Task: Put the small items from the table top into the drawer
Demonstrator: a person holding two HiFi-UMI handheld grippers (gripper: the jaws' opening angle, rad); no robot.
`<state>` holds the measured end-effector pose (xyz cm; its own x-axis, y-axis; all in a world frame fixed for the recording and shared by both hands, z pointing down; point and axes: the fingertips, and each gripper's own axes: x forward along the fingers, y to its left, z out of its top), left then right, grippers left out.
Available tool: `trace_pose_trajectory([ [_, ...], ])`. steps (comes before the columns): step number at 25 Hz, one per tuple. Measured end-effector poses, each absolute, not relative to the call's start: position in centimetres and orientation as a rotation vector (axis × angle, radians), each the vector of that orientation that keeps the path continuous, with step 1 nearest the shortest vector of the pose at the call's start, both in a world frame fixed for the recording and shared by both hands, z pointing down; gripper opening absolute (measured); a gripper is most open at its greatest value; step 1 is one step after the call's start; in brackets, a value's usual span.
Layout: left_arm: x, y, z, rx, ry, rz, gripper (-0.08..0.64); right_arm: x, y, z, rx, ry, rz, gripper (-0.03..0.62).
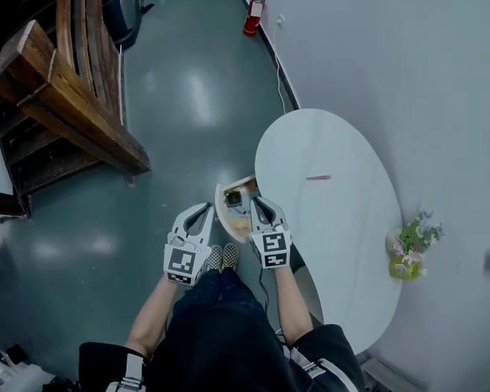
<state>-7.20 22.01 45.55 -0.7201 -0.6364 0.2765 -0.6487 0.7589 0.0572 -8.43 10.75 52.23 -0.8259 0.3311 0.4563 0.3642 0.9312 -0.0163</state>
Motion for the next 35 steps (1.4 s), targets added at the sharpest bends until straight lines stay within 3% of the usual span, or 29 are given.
trace_pose_trajectory([
  [13, -2.7, 20.2, 38.1, 1.082, -2.769, 0.088, 0.02, -0.7, 9.5, 41.6, -0.453, -2.807, -0.094, 0.037],
  [35, 0.8, 17.9, 38.6, 1.2, -2.723, 0.103, 0.02, 3.3, 7.7, 41.8, -0.353, -2.824, -0.058, 0.037],
])
